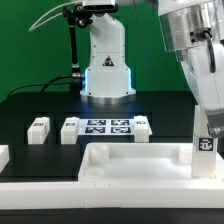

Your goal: Assemble desk

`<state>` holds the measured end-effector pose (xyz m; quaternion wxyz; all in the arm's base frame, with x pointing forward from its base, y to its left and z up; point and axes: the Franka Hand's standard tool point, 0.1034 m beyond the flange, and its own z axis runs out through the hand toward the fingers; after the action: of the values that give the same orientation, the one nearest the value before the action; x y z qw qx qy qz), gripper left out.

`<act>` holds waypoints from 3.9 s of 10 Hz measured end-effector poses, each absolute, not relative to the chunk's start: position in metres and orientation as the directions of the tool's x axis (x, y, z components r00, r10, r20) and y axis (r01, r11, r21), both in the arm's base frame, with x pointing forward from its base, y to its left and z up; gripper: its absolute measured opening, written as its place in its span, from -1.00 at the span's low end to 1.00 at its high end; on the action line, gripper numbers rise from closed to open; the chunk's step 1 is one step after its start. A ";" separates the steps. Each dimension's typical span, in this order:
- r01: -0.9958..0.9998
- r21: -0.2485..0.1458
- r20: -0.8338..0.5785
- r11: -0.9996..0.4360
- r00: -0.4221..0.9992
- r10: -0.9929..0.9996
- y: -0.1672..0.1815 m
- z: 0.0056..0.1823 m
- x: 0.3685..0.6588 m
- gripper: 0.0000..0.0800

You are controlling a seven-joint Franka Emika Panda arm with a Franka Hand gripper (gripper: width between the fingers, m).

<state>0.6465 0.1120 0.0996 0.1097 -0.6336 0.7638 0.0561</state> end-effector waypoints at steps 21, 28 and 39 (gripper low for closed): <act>-0.338 -0.126 0.053 -0.933 0.937 -0.346 0.115 0.096 0.651 0.30; -0.338 -0.111 0.051 -0.935 0.937 -0.345 0.106 0.095 0.649 -0.23; -0.322 -0.122 0.058 -0.939 0.942 -0.331 0.105 0.129 0.652 0.62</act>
Offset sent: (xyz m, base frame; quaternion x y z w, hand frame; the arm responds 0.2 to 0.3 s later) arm 0.0000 0.0000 0.0000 0.0000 0.0000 0.0000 1.0000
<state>0.6516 0.1045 0.1290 0.0554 -0.9838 0.1658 -0.0390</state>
